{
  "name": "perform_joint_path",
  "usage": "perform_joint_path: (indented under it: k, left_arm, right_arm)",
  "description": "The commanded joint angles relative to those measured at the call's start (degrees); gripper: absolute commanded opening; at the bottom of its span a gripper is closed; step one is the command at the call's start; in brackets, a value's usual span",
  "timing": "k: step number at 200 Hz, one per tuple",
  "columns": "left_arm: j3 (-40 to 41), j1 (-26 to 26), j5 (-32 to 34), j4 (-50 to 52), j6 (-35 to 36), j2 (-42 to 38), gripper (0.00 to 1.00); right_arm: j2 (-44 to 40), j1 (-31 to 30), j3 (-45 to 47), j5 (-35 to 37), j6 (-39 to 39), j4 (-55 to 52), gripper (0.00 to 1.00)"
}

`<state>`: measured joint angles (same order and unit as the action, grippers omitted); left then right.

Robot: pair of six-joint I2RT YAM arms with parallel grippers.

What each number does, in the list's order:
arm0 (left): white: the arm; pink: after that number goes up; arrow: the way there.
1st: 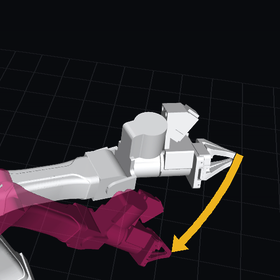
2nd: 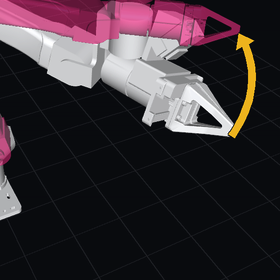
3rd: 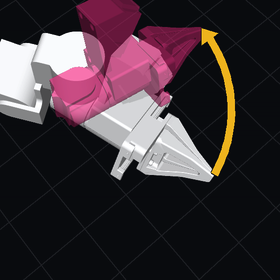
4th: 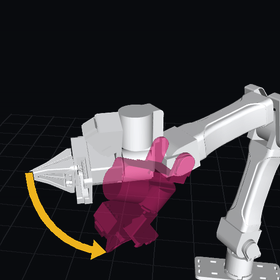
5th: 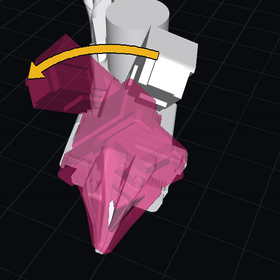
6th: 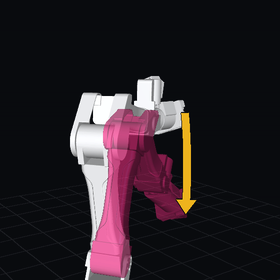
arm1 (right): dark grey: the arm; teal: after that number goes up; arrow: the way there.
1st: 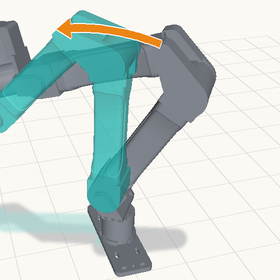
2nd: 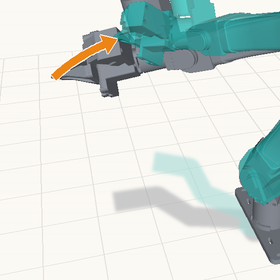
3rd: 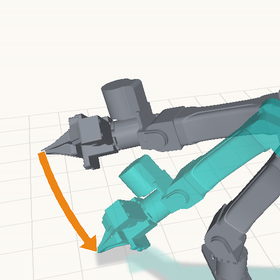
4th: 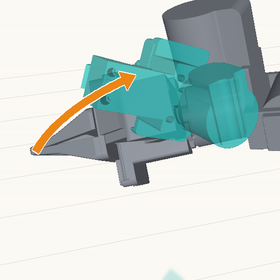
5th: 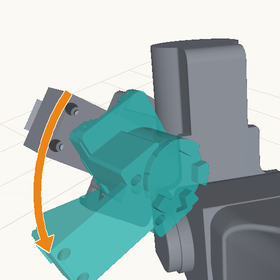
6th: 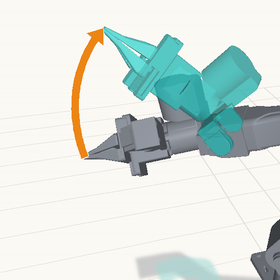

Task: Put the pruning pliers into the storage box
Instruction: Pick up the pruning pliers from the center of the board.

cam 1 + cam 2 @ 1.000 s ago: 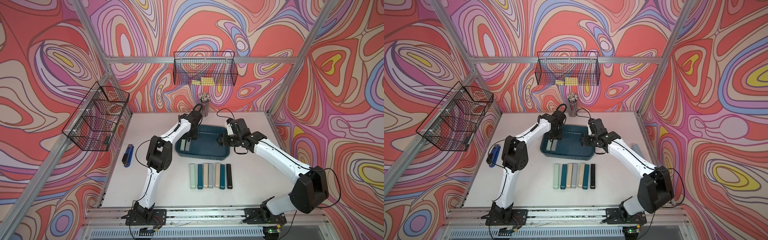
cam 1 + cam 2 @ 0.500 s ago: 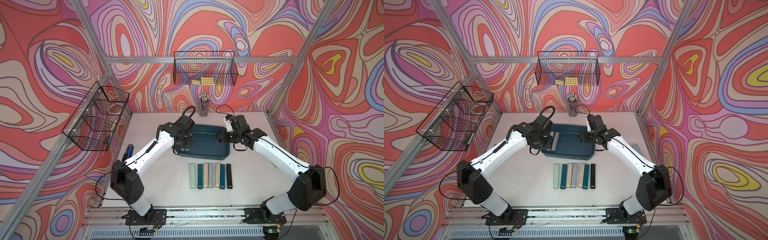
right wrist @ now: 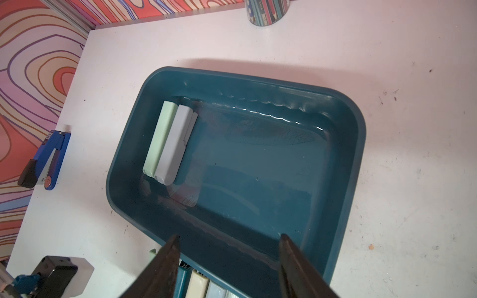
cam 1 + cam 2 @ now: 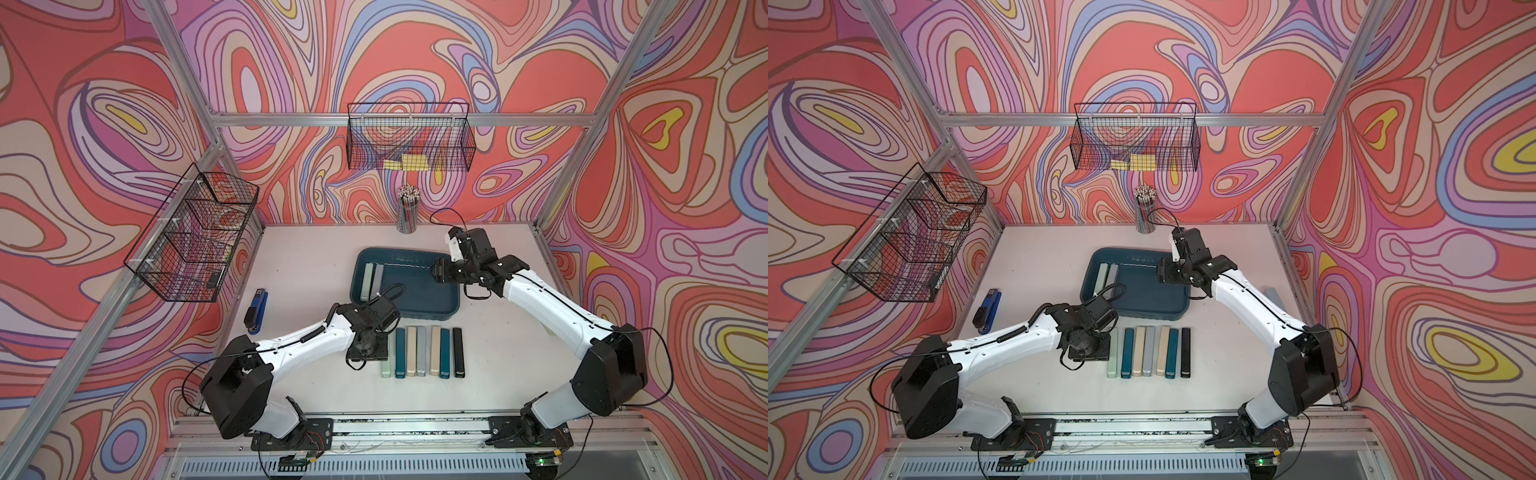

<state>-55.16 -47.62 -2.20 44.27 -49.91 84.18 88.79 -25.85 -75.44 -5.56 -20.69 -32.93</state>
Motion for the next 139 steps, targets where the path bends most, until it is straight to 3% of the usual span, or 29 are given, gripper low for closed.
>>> perform_joint_path:
  k: [1,105,139]
  left_arm:
    - [0.13,-0.36,-0.44,-4.41,-3.07,1.00,0.55]
    - [-4.26,-0.36,1.30,-7.57,-2.21,12.60,0.53]
    - [-5.73,-0.37,1.84,-6.93,-1.25,15.40,0.49]
  right_arm:
    - [0.73,-0.02,0.00,0.02,-0.48,0.82,0.62]
    - [0.37,-0.01,2.45,0.69,-0.64,0.94,0.62]
    - [0.76,0.01,2.58,0.12,-1.01,1.07,0.62]
